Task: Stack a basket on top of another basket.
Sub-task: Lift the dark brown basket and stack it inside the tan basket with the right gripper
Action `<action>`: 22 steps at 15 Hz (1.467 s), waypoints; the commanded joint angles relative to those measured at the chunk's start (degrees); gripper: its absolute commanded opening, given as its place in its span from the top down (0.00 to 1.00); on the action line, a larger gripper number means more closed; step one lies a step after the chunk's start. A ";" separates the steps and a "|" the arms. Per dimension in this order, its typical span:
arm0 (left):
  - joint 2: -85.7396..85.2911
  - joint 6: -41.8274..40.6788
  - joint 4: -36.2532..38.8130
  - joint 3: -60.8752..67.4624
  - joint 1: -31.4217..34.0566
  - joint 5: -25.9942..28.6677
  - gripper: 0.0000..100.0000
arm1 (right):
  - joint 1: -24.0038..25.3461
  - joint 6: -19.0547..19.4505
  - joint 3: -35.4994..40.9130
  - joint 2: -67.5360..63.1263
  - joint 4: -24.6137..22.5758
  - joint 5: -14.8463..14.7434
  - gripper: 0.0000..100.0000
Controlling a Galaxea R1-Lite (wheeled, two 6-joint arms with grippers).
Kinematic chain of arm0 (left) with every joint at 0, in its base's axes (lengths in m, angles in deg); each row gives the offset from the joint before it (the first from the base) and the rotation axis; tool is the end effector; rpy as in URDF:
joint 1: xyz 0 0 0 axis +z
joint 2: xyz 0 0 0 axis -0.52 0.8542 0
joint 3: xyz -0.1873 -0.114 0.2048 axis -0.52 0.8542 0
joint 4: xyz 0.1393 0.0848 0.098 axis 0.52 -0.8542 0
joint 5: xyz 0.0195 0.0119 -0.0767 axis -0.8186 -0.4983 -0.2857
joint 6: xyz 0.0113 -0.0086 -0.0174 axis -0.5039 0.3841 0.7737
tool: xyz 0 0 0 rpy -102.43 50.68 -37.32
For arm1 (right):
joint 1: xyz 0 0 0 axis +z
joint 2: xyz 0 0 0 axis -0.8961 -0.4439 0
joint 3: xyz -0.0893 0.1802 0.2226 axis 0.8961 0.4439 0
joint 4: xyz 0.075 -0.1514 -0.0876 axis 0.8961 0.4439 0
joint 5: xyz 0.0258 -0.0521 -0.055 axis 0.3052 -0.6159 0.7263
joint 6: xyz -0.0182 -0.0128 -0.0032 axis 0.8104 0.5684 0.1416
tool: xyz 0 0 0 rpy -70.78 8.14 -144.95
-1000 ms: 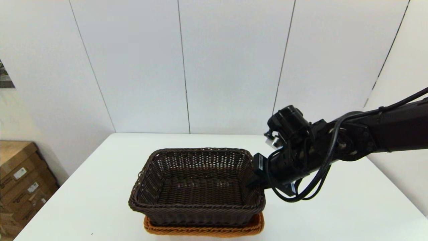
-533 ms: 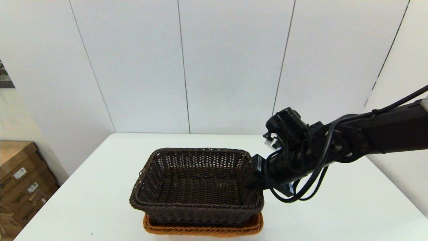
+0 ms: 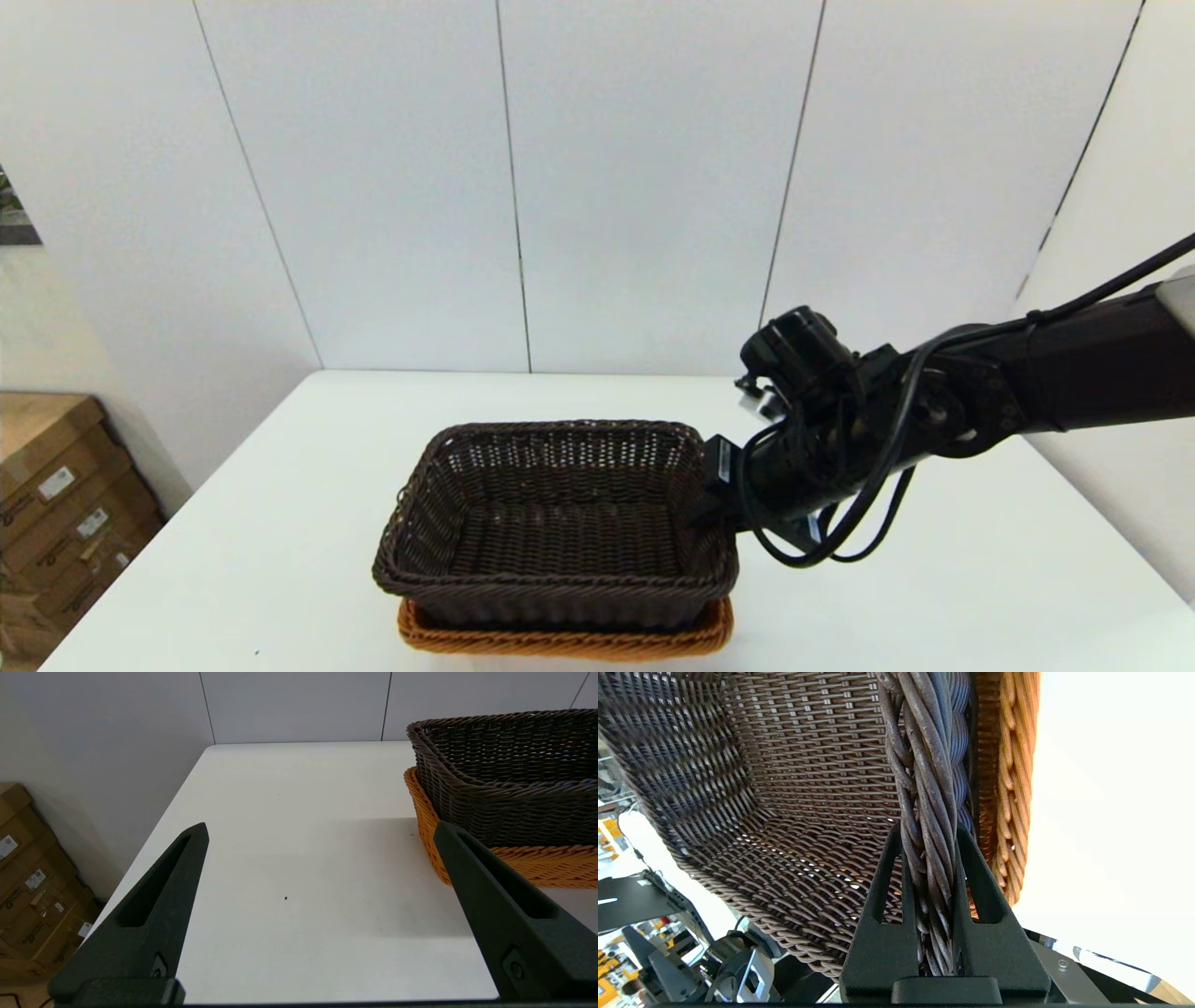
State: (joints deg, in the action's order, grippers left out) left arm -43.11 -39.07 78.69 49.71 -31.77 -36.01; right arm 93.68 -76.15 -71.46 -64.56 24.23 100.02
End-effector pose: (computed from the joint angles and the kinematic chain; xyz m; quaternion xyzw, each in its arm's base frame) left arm -0.0243 0.0002 0.0759 -0.0014 0.0114 -0.0052 0.9999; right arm 0.2921 0.1785 0.1226 0.2838 0.6147 0.1390 0.7227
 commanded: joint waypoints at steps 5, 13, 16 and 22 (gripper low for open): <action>-0.01 0.02 -0.03 0.00 0.00 -0.07 0.00 | -0.07 -0.25 0.81 -0.13 0.02 0.24 1.00; -0.01 0.02 -0.03 0.00 0.00 0.02 0.00 | 0.02 -0.25 2.13 0.05 -2.45 0.07 0.00; -0.01 0.02 -0.03 0.00 0.00 -0.07 0.00 | -0.42 -0.07 2.04 1.19 -2.53 -0.46 0.00; -0.01 0.02 -0.03 0.00 0.00 0.02 0.00 | -1.74 20.67 1.86 13.93 -2.27 -15.14 0.00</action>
State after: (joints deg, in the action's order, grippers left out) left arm -43.11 -39.07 78.69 49.71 -31.77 -36.05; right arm 91.84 -64.85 -70.08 -57.28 22.14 91.10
